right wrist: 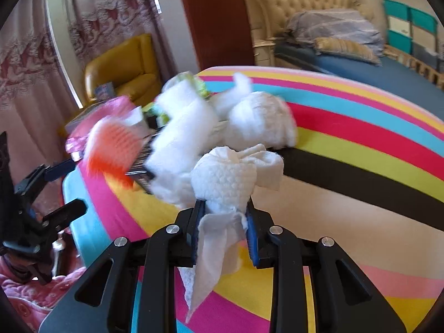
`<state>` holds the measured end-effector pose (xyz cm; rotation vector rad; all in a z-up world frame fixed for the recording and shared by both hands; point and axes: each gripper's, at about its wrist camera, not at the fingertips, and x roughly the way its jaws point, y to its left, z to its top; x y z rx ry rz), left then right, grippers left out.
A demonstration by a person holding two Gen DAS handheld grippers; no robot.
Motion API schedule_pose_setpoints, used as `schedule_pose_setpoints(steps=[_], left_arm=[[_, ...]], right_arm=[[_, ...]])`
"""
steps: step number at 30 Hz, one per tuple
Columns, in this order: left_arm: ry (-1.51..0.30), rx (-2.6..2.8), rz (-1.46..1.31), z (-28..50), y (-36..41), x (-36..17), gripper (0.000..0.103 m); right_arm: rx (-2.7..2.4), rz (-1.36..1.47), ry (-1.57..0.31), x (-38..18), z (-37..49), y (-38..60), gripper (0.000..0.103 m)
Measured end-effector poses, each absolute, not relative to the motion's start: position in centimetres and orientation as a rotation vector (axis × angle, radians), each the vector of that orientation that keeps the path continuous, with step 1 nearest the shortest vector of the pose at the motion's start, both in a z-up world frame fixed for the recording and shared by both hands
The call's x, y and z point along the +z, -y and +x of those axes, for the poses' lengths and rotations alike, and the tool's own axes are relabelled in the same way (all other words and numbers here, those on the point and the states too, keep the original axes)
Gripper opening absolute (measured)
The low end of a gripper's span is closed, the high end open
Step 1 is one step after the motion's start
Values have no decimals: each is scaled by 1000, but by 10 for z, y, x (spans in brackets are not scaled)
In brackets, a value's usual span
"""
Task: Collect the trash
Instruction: 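Grasp the white tissue ball beside the black box with the left gripper while the right holds its tissue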
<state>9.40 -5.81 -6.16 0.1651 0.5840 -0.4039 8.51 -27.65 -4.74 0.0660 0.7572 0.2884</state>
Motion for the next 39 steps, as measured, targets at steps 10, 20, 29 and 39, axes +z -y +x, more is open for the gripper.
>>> schedule_pose_setpoints(steps=[10,20,29,39], left_arm=[[-613,-463,201,99,97,-80,93],[-510,-406,181,75,59,-47,93],[-598,-588,203,93,123,-66,56],[-740,-456,239,144,176,-90,49]], right_arm=[[207,82,-729,-50,64,311,27],[218,76,-685,-46,61,301,27],[159,80,-647,-33,49,320,28],[138,149,-651,-41,45,347,28]])
